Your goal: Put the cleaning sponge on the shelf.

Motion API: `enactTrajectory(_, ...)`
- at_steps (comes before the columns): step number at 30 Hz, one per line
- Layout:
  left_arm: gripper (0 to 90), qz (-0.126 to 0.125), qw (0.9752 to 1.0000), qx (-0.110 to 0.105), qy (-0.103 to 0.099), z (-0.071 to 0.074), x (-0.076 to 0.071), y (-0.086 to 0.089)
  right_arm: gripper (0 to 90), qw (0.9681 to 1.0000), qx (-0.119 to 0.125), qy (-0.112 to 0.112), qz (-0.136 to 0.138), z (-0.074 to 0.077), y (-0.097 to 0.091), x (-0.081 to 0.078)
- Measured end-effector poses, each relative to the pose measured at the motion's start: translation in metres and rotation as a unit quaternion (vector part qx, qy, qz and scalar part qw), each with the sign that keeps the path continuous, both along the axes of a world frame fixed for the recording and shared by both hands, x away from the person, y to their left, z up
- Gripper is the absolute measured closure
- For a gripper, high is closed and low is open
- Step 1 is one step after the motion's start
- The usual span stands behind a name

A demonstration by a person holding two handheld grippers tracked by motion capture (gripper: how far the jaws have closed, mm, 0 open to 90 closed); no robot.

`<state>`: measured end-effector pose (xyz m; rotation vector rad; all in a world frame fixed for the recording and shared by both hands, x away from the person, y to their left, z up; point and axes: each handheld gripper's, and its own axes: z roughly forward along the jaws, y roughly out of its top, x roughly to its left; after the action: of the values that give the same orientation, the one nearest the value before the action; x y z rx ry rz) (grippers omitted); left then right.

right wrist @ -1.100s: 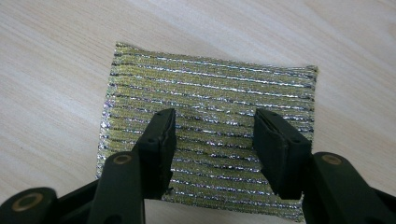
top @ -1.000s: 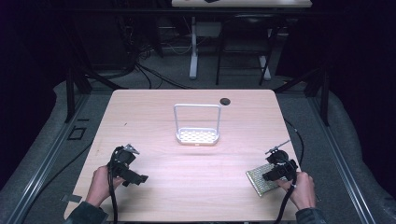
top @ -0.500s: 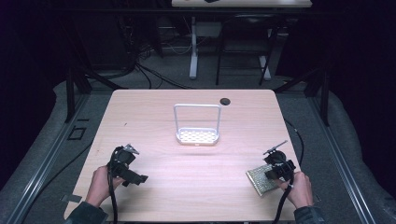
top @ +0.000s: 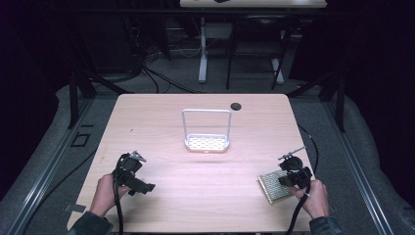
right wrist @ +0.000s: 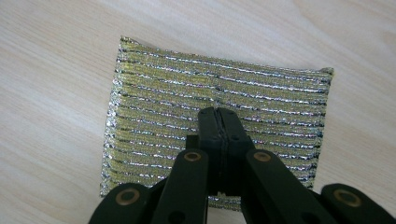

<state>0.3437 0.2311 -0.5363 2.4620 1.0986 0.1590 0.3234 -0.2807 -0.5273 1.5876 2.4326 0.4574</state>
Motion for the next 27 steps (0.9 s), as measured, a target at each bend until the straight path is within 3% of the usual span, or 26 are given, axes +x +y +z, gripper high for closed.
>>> enactTrajectory(9,0.8,-0.001,1.0000,0.000,0.000,0.000,0.000,0.000,89.9,0.9997,0.004,-0.026,0.004,0.019,0.004,-0.003)
enactTrajectory(27,0.8,-0.002,1.0000,0.002,0.001,0.000,0.000,-0.001,89.8,0.9984,0.010,-0.042,0.037,0.028,0.028,0.003)
